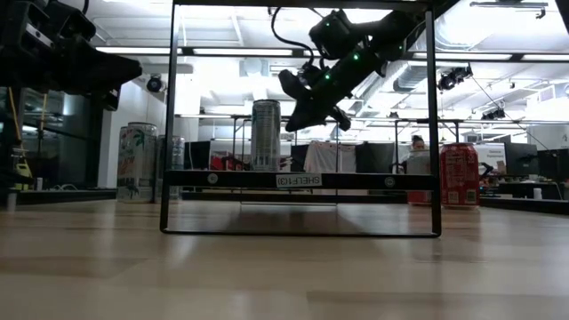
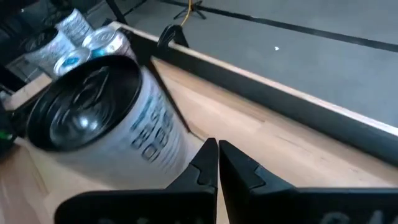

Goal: Place canned beverage on shelf
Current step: Put the top right white-pink soda can on the shelf

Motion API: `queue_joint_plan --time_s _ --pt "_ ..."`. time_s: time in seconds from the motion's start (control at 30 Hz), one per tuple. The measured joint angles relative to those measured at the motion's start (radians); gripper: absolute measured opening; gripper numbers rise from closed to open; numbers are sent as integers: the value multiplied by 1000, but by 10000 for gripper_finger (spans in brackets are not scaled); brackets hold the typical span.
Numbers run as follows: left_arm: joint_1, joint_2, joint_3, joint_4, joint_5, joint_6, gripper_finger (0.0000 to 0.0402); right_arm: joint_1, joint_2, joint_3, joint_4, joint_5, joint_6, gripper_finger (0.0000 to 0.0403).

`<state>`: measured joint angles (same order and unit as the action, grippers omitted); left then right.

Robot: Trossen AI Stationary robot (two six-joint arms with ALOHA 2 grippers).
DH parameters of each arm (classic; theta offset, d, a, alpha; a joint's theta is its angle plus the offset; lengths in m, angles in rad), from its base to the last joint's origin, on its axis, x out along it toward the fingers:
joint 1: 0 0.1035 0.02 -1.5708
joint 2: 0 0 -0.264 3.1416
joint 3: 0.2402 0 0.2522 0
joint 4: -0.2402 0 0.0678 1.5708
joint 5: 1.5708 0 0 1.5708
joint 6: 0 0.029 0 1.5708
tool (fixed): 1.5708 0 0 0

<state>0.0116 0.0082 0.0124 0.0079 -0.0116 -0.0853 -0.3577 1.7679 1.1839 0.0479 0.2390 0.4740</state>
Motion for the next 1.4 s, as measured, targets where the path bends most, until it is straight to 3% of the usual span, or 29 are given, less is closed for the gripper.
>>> queue_joint_plan --time_s 0.33,0.63,0.83,0.93,1.07,1.17,1.3,1.4 --pt "0 0 0 0 0 0 3 -2 -121 0 -126 -22 -104 0" --pt "0 0 0 1 -1 4 3 -1 -247 0 -114 -401 -70 0" --pt "1 0 0 45 -49 178 3 0 -253 0 -103 -473 -46 14" --pt "1 0 0 39 -49 179 3 12 -253 0 -95 -472 -46 51" --pt "1 0 0 58 -48 160 3 42 -252 13 -79 -455 -51 133" --pt "0 0 0 116 -13 22 3 76 -241 42 -91 -404 -98 206" --pt "-1 0 0 225 -25 -143 3 114 -210 88 -145 -257 -203 289" --pt "0 0 0 295 -37 -236 3 126 -171 109 -149 -111 -245 325"
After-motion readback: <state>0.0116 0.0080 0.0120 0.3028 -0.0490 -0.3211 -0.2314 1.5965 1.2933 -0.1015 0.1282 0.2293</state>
